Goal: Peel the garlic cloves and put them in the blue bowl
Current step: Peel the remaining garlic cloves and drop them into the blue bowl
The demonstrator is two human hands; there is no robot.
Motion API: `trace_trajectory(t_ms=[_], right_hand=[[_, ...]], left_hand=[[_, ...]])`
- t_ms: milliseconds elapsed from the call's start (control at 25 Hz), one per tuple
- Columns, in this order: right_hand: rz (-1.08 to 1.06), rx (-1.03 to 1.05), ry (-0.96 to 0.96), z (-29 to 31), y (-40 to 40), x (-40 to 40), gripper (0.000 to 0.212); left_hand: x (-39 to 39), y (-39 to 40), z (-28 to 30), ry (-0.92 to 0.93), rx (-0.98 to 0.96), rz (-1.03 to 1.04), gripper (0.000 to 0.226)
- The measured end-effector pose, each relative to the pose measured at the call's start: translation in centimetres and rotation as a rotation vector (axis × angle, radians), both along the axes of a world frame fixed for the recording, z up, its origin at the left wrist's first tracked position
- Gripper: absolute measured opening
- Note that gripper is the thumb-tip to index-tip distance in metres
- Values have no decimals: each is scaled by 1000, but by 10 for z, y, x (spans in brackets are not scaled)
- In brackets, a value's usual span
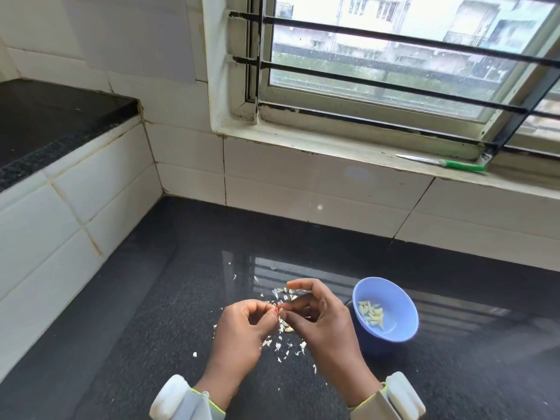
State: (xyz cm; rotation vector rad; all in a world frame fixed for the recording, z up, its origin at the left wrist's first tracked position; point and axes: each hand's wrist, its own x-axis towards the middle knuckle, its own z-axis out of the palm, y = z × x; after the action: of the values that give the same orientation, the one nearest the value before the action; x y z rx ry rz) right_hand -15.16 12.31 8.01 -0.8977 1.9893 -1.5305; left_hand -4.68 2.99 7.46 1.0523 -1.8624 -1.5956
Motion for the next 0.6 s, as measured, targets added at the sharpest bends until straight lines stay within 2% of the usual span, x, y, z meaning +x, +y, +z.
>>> trace_trajectory(t_ms=[120,200,280,400,520,600], right_hand=[[-5,-94,-303,-5,-1,-2,39],[-16,-136,-433,-7,0,0,32],[-52,-136,-429,-6,4,-5,21],[-224,-42,-155,-7,20,-36,15],[-423,198,258,-11,42,-70,17],[-461,380,448,-20,51,-84,16]], left_hand=[[-2,3,-1,135,334,14,23],[-3,4,-4,165,434,59,27],[-3,3,-6,160,429,109,22],[1,-3,-14,52,209,99,12],[7,-7,-22,-34,39,44,11],[8,-9,-26,-75,-29,27,14]])
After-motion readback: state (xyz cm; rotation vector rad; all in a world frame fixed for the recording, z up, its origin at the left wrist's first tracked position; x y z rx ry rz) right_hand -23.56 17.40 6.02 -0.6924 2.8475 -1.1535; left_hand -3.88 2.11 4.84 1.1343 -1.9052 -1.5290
